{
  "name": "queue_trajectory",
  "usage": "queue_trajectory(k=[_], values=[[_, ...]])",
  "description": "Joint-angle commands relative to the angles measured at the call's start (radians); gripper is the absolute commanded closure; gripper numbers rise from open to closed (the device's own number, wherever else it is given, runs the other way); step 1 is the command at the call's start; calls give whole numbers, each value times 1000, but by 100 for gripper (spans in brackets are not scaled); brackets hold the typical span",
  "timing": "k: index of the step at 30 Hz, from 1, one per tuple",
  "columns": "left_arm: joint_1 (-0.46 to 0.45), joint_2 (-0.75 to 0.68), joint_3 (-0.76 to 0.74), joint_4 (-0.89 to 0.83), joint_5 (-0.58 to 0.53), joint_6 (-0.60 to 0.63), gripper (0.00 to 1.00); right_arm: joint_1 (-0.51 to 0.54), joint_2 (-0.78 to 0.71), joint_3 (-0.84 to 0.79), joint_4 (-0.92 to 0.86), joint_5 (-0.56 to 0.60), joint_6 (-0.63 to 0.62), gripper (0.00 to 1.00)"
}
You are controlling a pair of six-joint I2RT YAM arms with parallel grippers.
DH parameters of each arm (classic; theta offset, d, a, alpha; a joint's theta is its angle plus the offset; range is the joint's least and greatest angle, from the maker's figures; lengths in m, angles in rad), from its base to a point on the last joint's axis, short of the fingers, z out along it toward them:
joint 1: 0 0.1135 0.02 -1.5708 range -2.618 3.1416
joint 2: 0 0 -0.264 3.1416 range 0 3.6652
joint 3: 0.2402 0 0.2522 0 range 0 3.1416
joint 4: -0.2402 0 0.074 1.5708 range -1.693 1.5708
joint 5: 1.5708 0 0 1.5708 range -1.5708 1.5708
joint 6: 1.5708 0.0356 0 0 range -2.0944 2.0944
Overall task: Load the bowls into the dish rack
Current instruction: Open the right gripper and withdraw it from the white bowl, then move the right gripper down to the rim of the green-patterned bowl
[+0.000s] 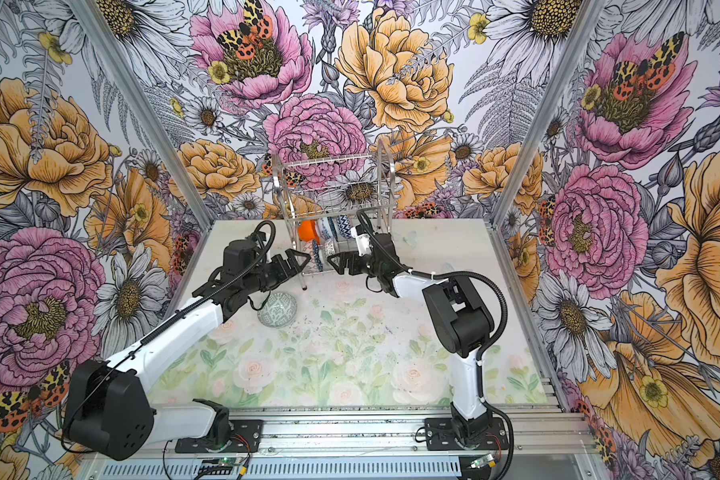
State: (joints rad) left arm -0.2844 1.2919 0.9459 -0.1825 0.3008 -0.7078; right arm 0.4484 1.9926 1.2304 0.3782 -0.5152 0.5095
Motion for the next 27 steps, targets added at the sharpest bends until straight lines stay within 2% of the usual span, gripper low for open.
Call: queue_trajectory(k=[1, 8, 16, 20, 27], values=[[46, -66, -15, 23, -11, -11, 1, 5, -82, -42, 28, 64, -39, 0], [34, -173, -36, -56, -52, -20, 1, 52, -206, -131, 5, 194, -93, 0], [92, -320, -163, -124, 7, -69, 1, 237, -346, -134, -222, 449, -255, 1], [139, -352, -213, -133, 97, -118, 1, 323, -356, -122, -285, 508, -268, 0], [202, -472, -302, -144, 136, -149, 1, 445, -266, -50, -369, 567, -195, 3]])
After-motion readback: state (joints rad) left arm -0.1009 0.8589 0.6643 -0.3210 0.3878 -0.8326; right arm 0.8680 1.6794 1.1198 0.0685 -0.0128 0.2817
